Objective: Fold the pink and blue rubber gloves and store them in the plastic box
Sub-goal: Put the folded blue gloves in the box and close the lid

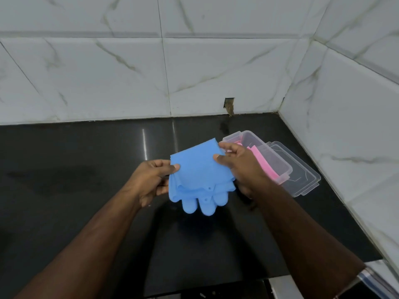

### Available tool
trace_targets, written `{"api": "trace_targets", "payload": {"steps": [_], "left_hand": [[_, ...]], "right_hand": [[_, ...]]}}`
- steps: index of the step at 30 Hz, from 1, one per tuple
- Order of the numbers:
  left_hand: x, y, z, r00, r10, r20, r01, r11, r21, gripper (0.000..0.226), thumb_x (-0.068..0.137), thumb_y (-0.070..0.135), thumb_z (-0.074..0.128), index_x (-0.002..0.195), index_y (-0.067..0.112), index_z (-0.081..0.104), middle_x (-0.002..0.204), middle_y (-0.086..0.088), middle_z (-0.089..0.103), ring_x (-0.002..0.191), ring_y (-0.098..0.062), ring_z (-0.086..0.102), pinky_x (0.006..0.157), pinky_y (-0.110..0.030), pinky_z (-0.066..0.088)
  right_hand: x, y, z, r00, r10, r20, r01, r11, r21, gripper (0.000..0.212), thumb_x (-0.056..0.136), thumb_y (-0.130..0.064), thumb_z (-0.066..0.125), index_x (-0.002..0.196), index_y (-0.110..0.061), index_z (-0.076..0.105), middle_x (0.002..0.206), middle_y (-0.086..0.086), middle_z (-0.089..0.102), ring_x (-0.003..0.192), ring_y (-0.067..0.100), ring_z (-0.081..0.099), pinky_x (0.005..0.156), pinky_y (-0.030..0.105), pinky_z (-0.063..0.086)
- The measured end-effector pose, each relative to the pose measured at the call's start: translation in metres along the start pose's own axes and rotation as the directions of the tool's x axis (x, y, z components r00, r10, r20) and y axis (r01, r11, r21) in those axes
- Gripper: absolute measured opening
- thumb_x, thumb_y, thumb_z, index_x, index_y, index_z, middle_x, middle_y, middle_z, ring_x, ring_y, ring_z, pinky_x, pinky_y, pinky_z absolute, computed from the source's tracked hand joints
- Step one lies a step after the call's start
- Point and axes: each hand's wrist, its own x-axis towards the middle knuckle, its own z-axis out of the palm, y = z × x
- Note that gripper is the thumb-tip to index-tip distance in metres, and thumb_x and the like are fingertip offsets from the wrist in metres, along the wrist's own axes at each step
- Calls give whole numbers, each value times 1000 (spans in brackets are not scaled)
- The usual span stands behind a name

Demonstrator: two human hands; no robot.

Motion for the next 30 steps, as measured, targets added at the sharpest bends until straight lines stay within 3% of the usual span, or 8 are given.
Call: {"api": "trace_targets", "payload": {"steps": [8,13,16,19,22,27,30], "left_hand": [[22,34,102,998,61,23,-59,996,-68,29,90,9,70,117,0,65,88,-9,77,56,-10,70,50,-23,56],[45,33,142,999,44,-26,-46,998,-47,65,85,7,76,140,16,43,107,-21,71,61,-17,65,62,-38,63],[50,29,155,998,61,-20,-61,998,-23,55,87,3,73,133,21,50,108,-16,70,57,-15,68,67,-41,64],[54,24,162,997,73,-24,-72,997,24,40,88,2,71,122,20,58,113,-17,70,68,-20,74,65,-40,64],[57,22,165,996,68,-53,-64,995,77,33,88,2,71,115,17,61,115,-17,68,84,-27,75,67,-43,64],[63,25,163,990,114,-87,-85,956,280,35,85,11,77,116,16,61,110,-15,69,83,-28,76,69,-45,64],[64,28,161,989,119,-85,-81,929,360,39,83,16,79,119,16,63,109,-14,69,78,-29,75,70,-43,64]], "right_hand": [[30,-58,-98,1000,7,-18,-9,986,-165,35,88,3,61,121,-8,65,108,13,73,93,27,73,81,42,60],[55,-54,-139,997,26,-66,-39,979,-199,37,86,4,65,121,-7,66,110,14,72,94,28,72,78,39,59],[64,-46,-150,998,32,-63,-47,963,-267,35,86,5,65,119,-8,66,110,14,72,95,29,72,81,42,59],[71,-37,-154,998,-4,-68,-21,934,-357,34,85,7,65,116,-7,67,99,9,73,88,24,71,78,39,59],[75,-33,-153,995,-75,-70,34,888,-459,35,84,8,66,115,-7,68,82,0,67,75,14,66,68,27,53],[82,-31,-147,978,-206,-9,151,747,-648,34,82,-2,68,114,-15,71,103,1,72,93,16,68,84,34,55],[82,-34,-144,973,-229,38,178,632,-754,33,86,-8,64,117,-16,69,108,-1,71,95,13,65,77,25,50]]}}
